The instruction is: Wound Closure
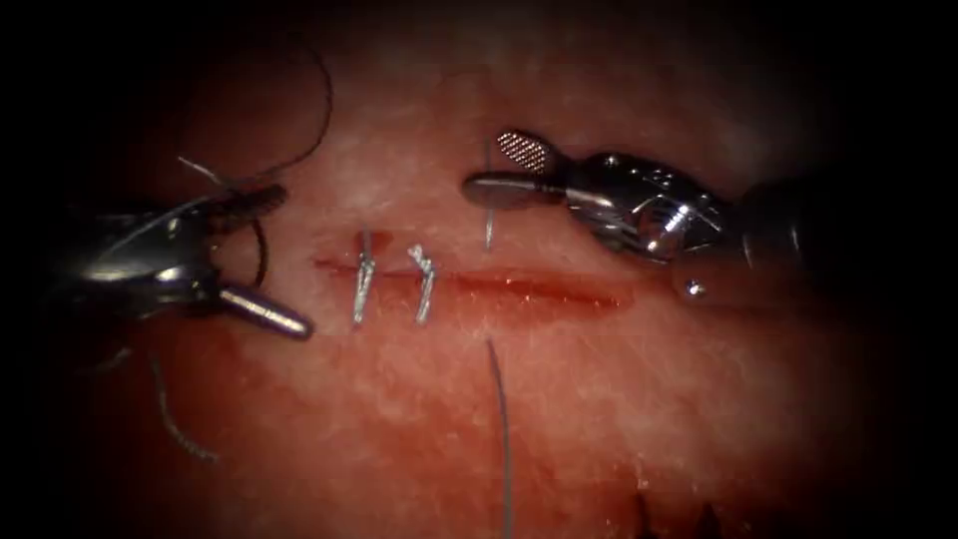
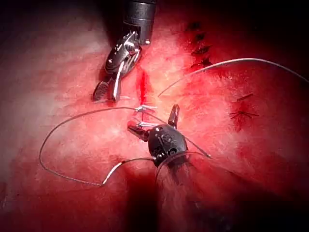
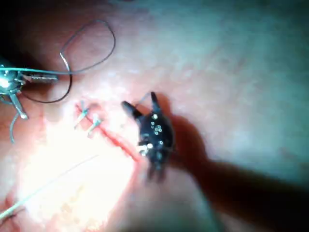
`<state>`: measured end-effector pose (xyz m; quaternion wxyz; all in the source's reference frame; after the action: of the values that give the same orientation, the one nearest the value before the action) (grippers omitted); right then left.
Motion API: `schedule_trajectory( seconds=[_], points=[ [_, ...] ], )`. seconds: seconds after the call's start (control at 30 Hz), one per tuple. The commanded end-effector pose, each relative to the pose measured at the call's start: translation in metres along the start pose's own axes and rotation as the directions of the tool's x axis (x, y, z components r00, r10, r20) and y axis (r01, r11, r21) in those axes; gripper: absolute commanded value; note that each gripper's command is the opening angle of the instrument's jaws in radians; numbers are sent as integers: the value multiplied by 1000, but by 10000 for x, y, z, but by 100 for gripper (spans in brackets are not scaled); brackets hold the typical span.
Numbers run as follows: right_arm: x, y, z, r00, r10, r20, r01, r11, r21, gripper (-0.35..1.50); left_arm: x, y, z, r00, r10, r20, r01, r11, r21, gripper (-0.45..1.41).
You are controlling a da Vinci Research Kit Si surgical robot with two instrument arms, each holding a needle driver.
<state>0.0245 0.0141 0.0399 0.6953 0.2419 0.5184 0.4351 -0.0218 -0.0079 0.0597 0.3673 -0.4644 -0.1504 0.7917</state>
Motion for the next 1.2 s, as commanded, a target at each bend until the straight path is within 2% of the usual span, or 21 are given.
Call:
schedule_trajectory(
  seconds=[0.03, 0.27, 0.77, 0.8, 0.83, 0.87, 0.9, 1.03, 1.2],
  points=[
    [-10, -10, 6, 1000, -5, 13, 4, 1000, 29, -35, -10, 6, 3, 1000, -3, -4, 3, 1000, -5, 79],
    [8, -33, 0, 1000, 8, -25, -6, 997, 76, -35, -11, 2, -2, 1000, -2, -15, 2, 1000, -3, 77],
    [31, -52, -13, 998, -8, -64, 12, 998, 57, -35, -11, 11, 2, 1000, -4, -19, 4, 1000, 2, 76],
    [30, -51, -13, 995, -9, -95, 12, 999, 31, 66, -12, 11, 2, 1000, -4, -19, 4, 1000, 3, 76],
    [29, -50, -13, 995, -9, -98, 11, 1000, 19, 111, -13, 11, 2, 1000, -3, -19, 3, 1000, 3, 76],
    [29, -50, -13, 995, -9, -98, 11, 1000, 19, 111, -13, 11, 2, 1000, -3, -19, 3, 1000, 3, 76],
    [28, -49, -12, 997, -11, -77, 10, 1000, -8, 129, -13, 10, 2, 1000, -3, -19, 3, 1000, 3, 74],
    [22, -47, -10, 999, -18, -41, 17, 1000, -19, 131, -14, 10, 3, 1000, -1, -20, 1, 1000, 3, 74],
    [17, -37, -6, 999, -26, -44, 25, 999, -25, 131, -15, 11, 3, 1000, -1, -20, 1, 1000, 4, 74]
  ],
)
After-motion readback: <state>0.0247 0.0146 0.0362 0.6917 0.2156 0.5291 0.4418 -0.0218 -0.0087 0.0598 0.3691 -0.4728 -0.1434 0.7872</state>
